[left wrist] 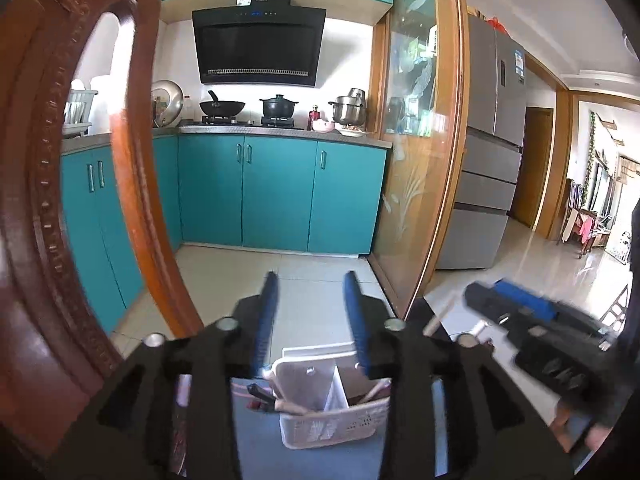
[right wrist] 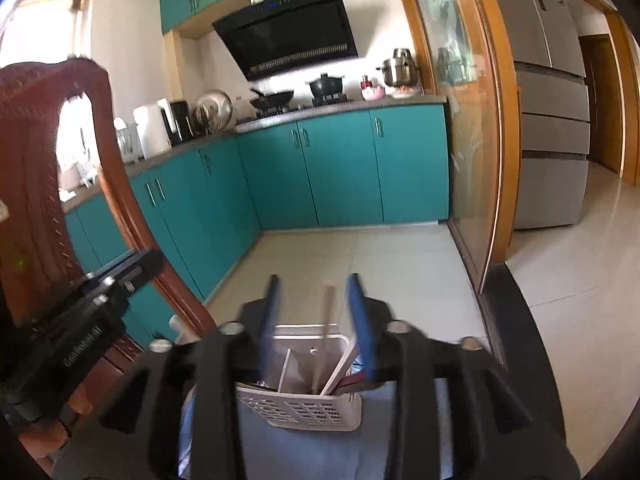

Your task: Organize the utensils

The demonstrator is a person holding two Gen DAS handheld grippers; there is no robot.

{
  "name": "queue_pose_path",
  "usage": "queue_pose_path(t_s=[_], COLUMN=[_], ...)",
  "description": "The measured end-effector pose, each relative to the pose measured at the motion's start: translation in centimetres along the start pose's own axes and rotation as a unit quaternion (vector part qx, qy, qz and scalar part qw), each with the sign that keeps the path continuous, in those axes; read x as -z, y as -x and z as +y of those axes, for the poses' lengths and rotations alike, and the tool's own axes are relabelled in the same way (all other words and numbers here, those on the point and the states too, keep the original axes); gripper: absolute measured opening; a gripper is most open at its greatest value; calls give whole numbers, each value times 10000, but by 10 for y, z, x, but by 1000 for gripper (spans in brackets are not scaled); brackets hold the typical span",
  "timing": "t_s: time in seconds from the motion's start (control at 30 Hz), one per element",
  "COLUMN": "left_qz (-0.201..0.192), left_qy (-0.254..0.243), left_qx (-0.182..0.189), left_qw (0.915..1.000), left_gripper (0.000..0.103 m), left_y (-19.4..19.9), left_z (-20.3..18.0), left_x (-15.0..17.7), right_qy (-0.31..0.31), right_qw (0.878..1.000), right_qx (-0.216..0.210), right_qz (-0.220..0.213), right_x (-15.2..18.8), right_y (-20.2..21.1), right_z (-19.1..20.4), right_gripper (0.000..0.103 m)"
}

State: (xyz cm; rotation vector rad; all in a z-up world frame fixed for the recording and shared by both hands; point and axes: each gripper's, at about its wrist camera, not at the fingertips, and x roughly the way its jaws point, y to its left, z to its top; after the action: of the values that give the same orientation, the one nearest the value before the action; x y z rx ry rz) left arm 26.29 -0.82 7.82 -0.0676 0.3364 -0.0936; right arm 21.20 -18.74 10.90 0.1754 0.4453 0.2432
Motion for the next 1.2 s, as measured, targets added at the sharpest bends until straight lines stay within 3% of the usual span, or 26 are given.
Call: queue_pose_path(t_s=[0.07,0.17,0.3,0.43,0.53,0.67,1.2], left_qz=[-73,-222,-244,-387,-327,-256,-237], left_qy=[-64,-72,-76,-359,-538,-512,-519], left_qx=[-94,-210,-325,-452,-512,-490,-547], left_qw=[9999,9995,9991,9976,9967,9972,9969], left_gripper=[59,73,88,99,99,99,99], left_y=[18,53,95,131,150,170,200], left_z=[-1,1,0,-7,-13,-15,-9], left_x=[5,18,44,72,91,110,121], right_qy=[12,217,483,633,748,894,999], right_qw=[9997,9981,9955,9950,9954,9937,9923], right_qx=[-55,43,130,311,455,548,569], right_qz=[-239,-577,-799,-703,-401,-385,-468], right_x=[-1,8,43,83,107,125,128], right_y=[23,65,111,130,137,154,164], right_z=[0,1,3,8,13,16,34], right_gripper=[58,78,100,100,100,100,100])
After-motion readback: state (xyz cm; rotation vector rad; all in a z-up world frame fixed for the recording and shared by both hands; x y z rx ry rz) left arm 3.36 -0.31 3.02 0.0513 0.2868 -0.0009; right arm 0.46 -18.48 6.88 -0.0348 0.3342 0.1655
